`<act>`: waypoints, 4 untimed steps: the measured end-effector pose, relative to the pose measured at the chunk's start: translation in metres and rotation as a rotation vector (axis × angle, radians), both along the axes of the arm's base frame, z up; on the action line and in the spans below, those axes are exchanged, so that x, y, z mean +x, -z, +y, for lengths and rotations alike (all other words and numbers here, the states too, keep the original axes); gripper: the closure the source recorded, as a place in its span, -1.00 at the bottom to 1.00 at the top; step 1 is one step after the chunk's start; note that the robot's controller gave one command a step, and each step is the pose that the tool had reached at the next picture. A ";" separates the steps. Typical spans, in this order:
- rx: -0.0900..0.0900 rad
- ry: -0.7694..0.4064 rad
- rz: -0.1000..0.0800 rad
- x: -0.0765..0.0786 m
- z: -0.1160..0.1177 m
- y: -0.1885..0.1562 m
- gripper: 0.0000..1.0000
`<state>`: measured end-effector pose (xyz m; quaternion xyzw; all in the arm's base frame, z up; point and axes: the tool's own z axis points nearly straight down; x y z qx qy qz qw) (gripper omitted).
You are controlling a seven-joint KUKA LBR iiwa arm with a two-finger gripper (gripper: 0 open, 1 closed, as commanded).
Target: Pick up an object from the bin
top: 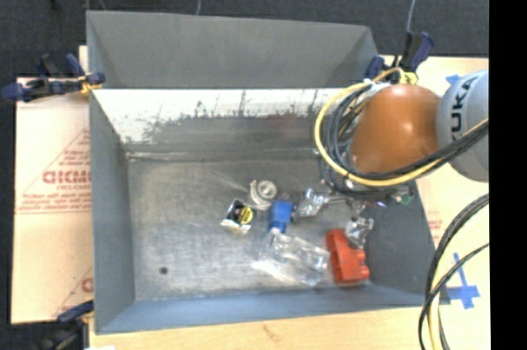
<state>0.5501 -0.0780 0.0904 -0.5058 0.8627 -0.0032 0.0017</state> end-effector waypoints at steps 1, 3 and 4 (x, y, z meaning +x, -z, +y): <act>-0.002 -0.001 0.000 0.001 -0.001 -0.001 1.00; 0.006 -0.302 0.001 0.010 0.080 0.001 -1.00; -0.001 -0.600 0.003 0.035 0.146 0.017 -1.00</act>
Offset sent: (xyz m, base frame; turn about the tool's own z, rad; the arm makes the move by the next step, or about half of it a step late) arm 0.0000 0.0000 0.0000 0.0000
